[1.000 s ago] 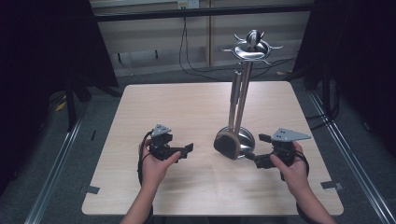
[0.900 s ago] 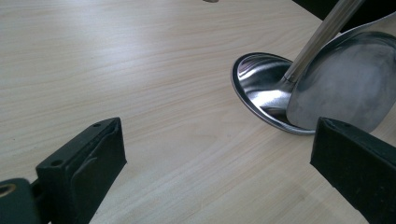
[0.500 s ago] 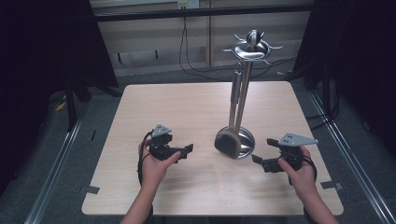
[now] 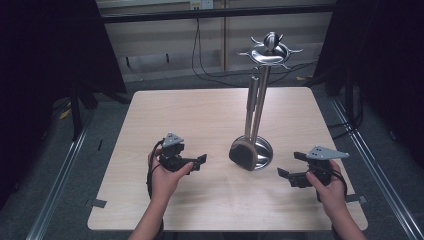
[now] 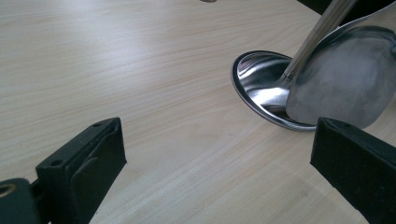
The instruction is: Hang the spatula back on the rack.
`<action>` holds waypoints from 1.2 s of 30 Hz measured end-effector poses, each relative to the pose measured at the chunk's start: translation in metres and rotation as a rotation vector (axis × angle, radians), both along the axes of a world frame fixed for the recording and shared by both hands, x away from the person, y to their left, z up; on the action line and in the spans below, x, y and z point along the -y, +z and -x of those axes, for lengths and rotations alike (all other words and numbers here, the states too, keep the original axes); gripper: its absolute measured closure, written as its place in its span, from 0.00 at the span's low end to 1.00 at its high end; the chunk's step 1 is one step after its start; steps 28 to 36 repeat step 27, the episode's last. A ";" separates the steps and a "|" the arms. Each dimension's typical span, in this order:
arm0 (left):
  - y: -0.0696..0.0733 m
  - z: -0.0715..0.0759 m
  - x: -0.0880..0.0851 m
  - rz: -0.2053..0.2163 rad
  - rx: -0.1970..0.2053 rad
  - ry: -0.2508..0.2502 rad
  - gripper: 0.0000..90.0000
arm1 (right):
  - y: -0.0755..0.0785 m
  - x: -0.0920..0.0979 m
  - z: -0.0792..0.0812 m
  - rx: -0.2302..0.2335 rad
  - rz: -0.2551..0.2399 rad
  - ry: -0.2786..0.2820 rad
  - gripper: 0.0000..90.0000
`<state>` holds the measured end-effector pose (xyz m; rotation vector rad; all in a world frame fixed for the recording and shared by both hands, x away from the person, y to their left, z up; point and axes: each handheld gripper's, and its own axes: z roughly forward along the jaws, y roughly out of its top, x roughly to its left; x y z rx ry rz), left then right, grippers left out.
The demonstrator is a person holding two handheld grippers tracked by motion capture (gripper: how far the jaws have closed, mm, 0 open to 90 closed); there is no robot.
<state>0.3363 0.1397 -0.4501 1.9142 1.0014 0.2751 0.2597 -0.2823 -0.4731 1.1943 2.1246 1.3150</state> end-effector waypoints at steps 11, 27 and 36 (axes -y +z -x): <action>0.002 0.000 0.000 0.020 0.011 -0.007 0.03 | -0.007 0.012 -0.001 -0.021 0.020 -0.040 0.09; -0.002 0.001 -0.005 0.018 0.012 -0.009 0.03 | -0.012 0.016 0.006 -0.040 0.086 -0.037 0.09; -0.002 0.001 -0.005 0.018 0.012 -0.009 0.03 | -0.012 0.016 0.006 -0.040 0.086 -0.037 0.09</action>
